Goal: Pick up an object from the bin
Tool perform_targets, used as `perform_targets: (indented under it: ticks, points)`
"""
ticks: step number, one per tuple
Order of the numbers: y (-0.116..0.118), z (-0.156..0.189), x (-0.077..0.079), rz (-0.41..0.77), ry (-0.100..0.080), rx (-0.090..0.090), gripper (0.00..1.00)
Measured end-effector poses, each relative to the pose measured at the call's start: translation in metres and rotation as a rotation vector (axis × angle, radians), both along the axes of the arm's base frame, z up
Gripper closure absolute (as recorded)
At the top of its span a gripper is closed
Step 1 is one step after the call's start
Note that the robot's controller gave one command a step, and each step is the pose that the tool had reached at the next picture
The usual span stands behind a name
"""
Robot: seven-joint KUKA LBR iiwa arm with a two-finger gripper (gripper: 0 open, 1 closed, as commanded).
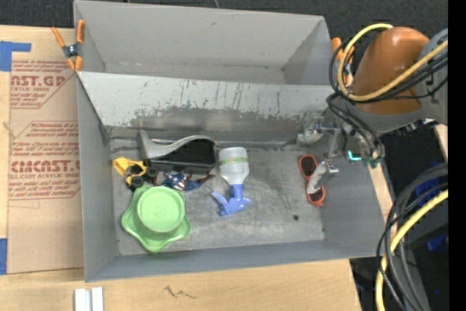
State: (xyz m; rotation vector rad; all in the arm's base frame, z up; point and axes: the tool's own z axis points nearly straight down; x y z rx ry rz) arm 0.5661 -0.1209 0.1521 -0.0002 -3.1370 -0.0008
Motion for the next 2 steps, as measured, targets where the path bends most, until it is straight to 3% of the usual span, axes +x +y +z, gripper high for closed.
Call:
perform_targets:
  ticks: [1,2]
  points:
    - [0.000,0.003,0.002,0.001,-0.007,-0.001,0.00]
    - [-0.029,-0.018,-0.038,0.110,-0.005,0.000,1.00]
